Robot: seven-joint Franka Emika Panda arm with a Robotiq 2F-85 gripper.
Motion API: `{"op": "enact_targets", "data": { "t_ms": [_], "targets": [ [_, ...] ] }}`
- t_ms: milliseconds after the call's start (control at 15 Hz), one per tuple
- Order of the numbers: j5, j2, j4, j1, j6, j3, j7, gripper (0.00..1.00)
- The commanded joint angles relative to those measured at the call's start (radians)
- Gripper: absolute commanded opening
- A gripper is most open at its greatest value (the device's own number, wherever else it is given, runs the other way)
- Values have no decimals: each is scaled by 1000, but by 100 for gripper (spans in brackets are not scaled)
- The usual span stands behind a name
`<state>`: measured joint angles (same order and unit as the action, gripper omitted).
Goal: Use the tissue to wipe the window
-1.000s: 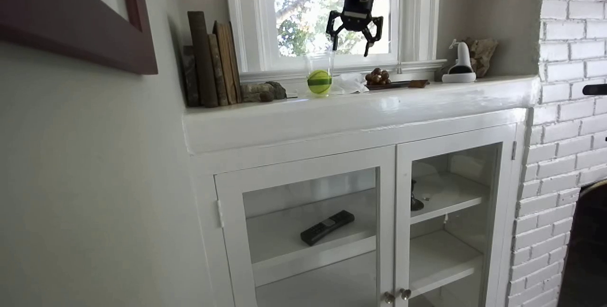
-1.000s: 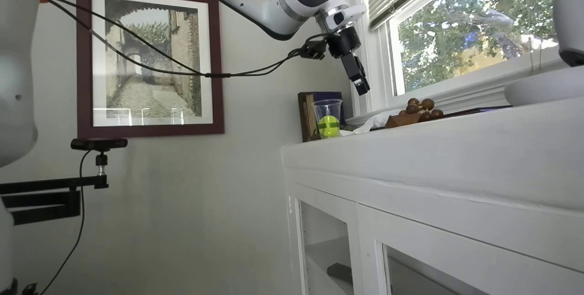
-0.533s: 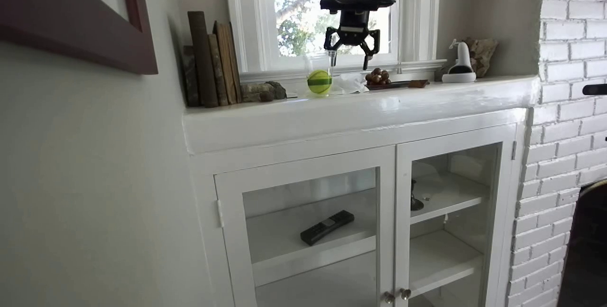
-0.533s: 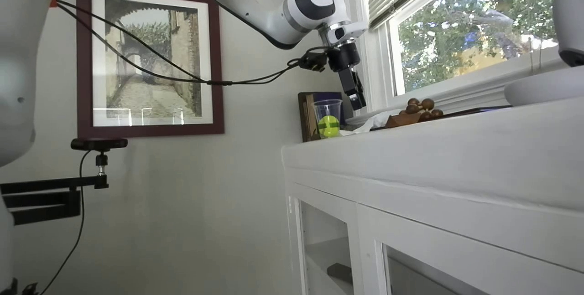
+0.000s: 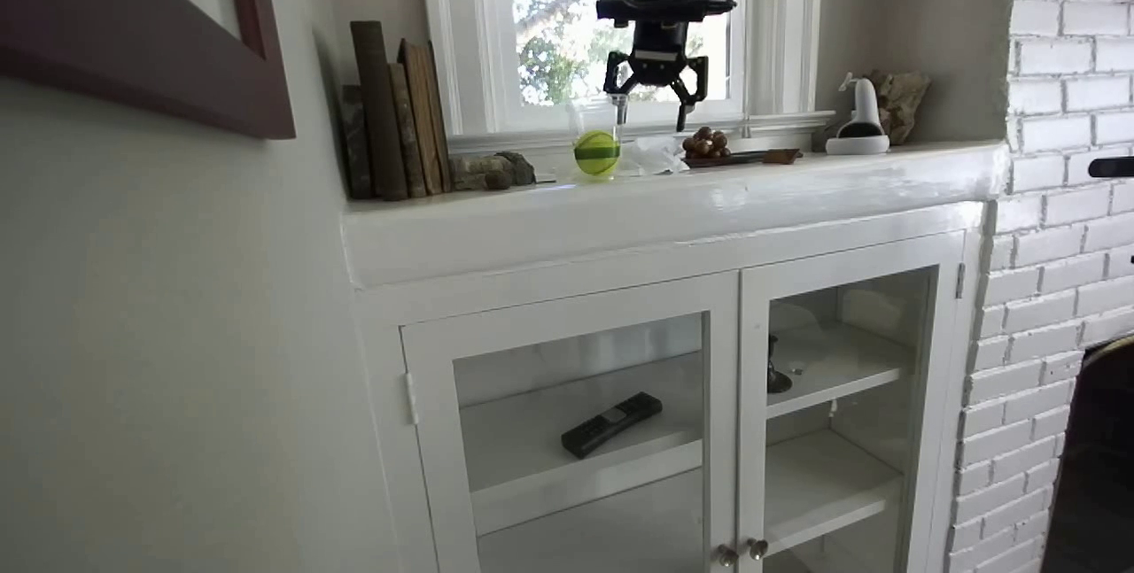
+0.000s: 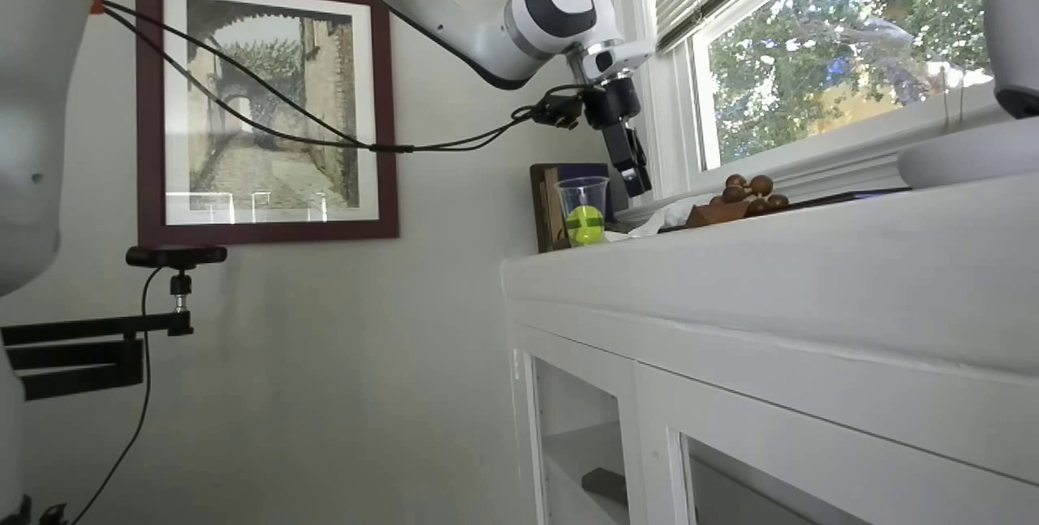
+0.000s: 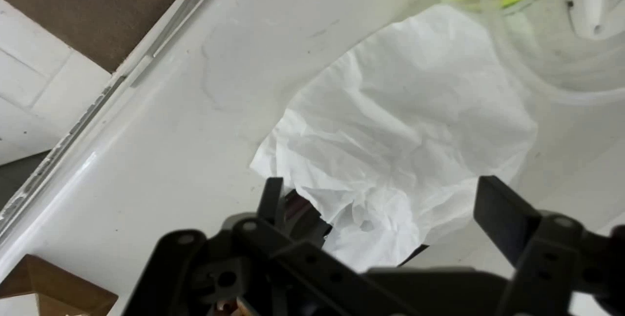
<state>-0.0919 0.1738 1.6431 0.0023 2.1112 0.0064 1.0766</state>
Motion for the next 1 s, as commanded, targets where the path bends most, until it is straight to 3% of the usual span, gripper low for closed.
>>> {"op": "enact_targets", "data": {
  "t_ms": [0, 867, 933],
  "targets": [
    [11, 29, -35, 12, 40, -19, -8, 100],
    [108, 168, -164, 8, 60, -27, -58, 100],
    [113, 177, -175, 9, 56, -28, -58, 96]
  ]
}}
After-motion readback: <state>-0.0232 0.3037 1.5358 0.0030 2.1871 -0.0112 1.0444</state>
